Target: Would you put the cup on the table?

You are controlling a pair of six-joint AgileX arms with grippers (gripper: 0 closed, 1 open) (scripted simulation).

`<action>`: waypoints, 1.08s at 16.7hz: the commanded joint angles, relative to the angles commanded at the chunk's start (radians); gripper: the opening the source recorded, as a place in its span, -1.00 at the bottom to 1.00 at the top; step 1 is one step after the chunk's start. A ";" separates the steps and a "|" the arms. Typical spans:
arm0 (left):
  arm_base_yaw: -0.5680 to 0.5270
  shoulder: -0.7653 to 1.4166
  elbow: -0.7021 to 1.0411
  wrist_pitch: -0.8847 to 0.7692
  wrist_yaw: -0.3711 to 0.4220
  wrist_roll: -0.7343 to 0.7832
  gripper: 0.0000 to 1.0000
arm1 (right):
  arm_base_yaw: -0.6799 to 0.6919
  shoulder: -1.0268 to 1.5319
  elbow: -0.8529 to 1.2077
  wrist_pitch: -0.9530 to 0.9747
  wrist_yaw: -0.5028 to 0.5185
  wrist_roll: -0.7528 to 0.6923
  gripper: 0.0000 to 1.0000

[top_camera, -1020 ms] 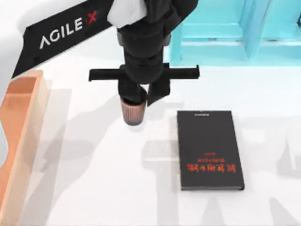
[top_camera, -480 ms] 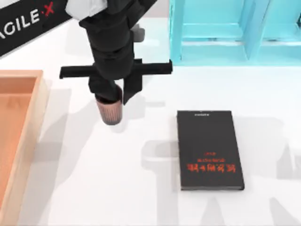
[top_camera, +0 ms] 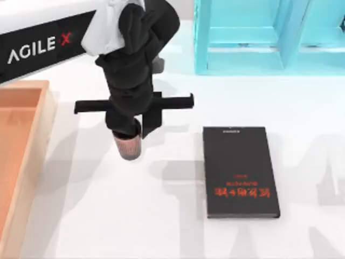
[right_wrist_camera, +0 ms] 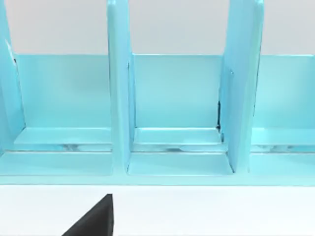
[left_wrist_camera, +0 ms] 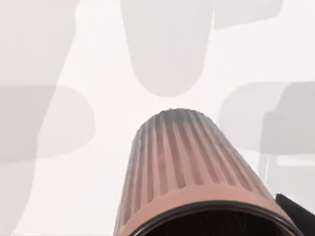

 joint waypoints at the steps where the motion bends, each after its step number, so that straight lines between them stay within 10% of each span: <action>1: 0.001 0.001 -0.020 0.021 0.001 0.001 -1.00 | 0.000 0.000 0.000 0.000 0.000 0.000 1.00; 6: 0.002 0.003 -0.036 0.037 0.001 0.002 -1.00 | 0.000 0.000 0.000 0.000 0.000 0.000 1.00; 18: 0.002 0.003 -0.036 0.037 0.001 0.002 0.81 | 0.000 0.000 0.000 0.000 0.000 0.000 1.00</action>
